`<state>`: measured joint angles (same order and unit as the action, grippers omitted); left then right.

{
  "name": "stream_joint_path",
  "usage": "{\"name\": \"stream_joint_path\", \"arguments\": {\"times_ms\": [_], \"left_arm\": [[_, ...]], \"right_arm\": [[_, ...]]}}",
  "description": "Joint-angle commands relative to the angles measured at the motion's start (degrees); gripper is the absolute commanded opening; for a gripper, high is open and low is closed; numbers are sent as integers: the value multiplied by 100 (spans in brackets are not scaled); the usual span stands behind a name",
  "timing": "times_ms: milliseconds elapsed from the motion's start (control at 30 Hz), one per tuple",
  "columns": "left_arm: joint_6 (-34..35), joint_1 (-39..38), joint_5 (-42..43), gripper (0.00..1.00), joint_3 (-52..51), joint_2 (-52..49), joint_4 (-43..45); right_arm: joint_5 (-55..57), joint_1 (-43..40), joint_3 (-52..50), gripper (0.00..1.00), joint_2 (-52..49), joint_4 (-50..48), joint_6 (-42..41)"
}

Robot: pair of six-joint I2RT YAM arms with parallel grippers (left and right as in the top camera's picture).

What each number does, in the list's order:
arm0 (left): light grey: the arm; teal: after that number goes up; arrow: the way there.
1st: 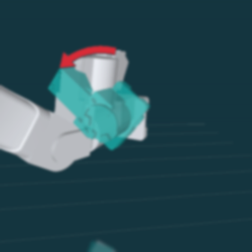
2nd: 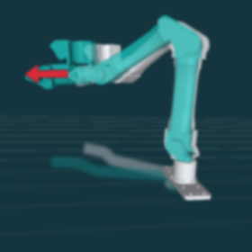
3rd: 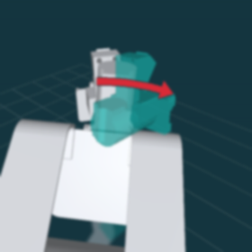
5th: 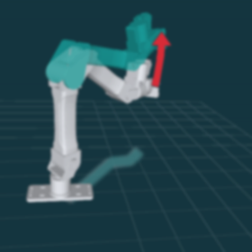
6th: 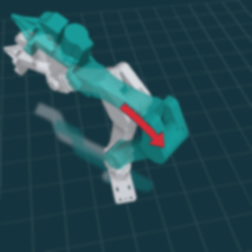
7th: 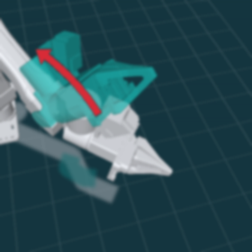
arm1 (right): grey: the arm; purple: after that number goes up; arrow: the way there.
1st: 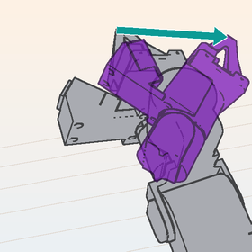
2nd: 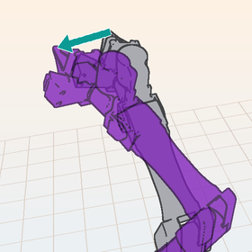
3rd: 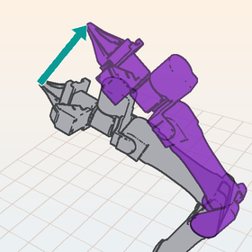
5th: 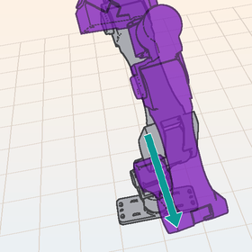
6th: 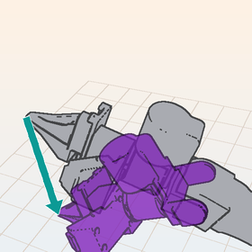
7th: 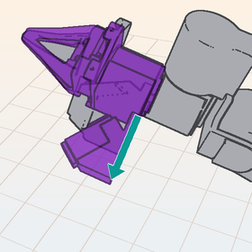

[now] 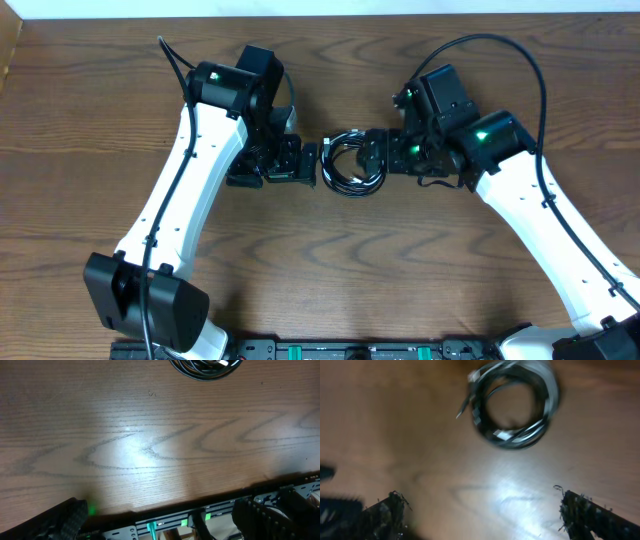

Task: Untangle cables
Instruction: 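Lower the right gripper onto the coil and grasp a black cable strand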

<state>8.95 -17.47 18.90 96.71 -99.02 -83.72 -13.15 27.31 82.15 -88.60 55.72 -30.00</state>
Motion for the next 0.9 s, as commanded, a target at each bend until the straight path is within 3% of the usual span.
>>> {"name": "stream_joint_path", "arguments": {"times_ms": [0, 300, 567, 733, 867], "left_arm": [[-74, -13, -79, 98, -22, -22, -17], [-74, -13, -79, 98, -22, -22, -17], [-74, -13, -79, 98, -22, -22, -17], [-74, -13, -79, 98, -22, -22, -17], [-74, -13, -79, 98, -22, -22, -17]], "right_arm": [[787, -63, 120, 91, -55, -225, -299], [688, -59, 120, 53, -1012, -1141, -343], [682, -122, 120, 49, -1762, -1266, -337], [599, -81, 120, 33, -2146, -1314, -387], [586, -17, 120, 35, -2481, -1436, -404]]}}
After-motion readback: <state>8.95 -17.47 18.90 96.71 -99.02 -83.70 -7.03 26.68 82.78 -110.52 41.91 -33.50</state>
